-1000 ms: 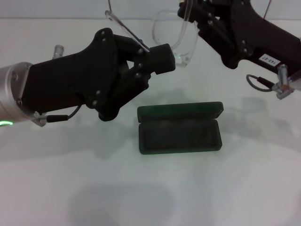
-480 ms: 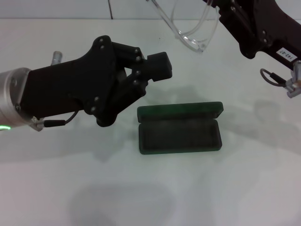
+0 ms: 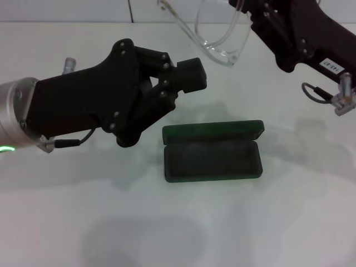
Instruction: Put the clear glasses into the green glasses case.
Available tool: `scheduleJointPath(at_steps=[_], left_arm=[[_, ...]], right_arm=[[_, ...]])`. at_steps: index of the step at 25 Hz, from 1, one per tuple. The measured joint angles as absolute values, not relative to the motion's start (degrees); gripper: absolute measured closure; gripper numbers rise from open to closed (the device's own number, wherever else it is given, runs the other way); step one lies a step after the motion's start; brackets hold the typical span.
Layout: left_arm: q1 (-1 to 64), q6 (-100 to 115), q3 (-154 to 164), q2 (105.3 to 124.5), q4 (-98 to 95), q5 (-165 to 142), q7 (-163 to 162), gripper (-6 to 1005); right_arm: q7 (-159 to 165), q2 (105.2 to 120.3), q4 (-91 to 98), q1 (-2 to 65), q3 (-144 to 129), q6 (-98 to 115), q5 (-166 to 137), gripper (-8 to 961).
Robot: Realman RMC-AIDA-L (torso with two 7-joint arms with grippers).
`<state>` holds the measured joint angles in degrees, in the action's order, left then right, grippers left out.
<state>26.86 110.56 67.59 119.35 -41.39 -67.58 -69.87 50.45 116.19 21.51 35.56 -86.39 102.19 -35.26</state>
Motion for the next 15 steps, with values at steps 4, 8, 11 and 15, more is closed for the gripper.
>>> scheduleJointPath(at_steps=[4,8,11,15], left_arm=[[26.93,110.56,67.59,119.36,-41.39,-67.47,-69.87,968],[26.99,110.49,67.59,119.36,-41.4,-67.08,-69.87,968],[26.99,110.46,67.43,119.36,-41.39,-66.72,-69.87,968],[26.98,110.39,66.9,119.41,-41.4,-66.64,-69.87,967]], right_arm=[[50.45,116.19,21.5,35.96,-87.86,101.11,-35.23,884],[50.46,116.19,21.5,36.37,-88.68,100.56,-35.24,884],[50.81,116.19,21.5,36.82,-90.08,100.13,-35.31,884],[51.08,116.19,21.5,37.15,-91.45,99.88,-35.42,884]])
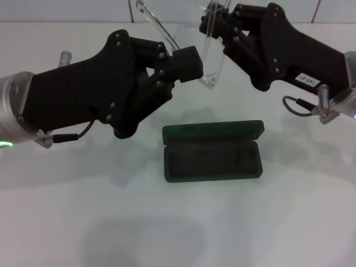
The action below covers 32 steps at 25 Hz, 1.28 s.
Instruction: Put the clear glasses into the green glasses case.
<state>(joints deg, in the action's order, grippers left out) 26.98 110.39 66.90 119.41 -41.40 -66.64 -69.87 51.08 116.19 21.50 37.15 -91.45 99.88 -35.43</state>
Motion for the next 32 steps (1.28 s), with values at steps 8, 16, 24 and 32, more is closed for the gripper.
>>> scheduleJointPath(at_steps=[8,16,24,32], left_arm=[[26.98,110.39,66.79,119.45,-41.39,-66.62,-69.87,968],[26.83,110.4,66.79,119.44,-41.31,-66.61,-69.87,968],[26.56,110.96,66.79,119.26,-41.3,-66.6,-70.3,968],[26.95,110.99,66.71,119.21,-41.3,-65.31,-70.54,967]], right_arm=[[51.49,116.1,21.54,37.18,-93.42,99.84,-35.49,884],[50.61,116.15,21.63,35.72,-93.21,100.18,-33.21,884],[49.77,115.7,22.19,34.07,-93.13,100.53,-31.06,883],[50.26,115.69,22.24,34.38,-93.83,100.2,-33.49,883]])
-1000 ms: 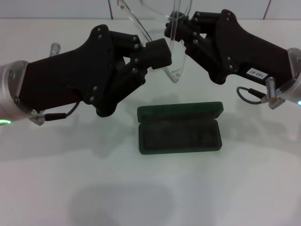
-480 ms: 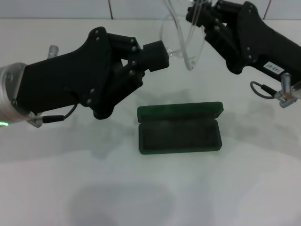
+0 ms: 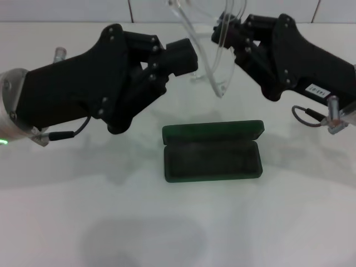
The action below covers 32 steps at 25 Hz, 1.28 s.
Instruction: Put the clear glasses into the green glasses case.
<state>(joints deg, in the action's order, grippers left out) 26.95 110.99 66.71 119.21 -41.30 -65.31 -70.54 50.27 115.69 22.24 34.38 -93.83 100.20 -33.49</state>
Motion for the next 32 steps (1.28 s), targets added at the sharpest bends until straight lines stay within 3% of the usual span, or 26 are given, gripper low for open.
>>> scheduleJointPath(at_steps=[32], left_arm=[[26.98,110.79,66.71,119.27,-41.22,-65.04,-70.56,967]], right_arm=[[52.67,115.92,22.25,37.23,-96.29,99.15,-39.63,884]])
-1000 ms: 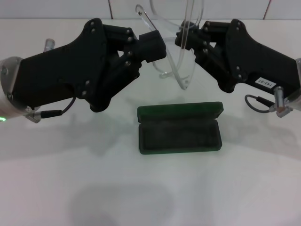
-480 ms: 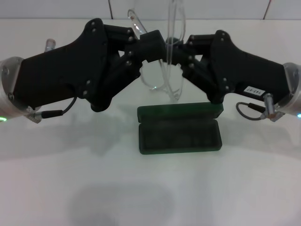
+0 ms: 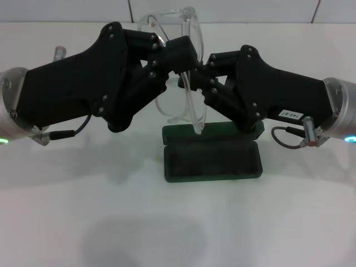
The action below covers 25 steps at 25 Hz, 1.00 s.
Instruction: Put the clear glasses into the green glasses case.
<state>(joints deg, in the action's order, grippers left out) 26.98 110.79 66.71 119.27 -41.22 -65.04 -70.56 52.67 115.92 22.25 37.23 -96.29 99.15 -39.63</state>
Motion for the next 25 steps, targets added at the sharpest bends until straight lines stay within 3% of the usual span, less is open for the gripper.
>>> scheduleJointPath(at_steps=[25], left_arm=[[27.12,110.75,66.71,119.13,-40.6,-65.21,-70.25,971]], right_arm=[[52.36,115.95,22.24,36.76,-96.16,99.14,-39.41,884]])
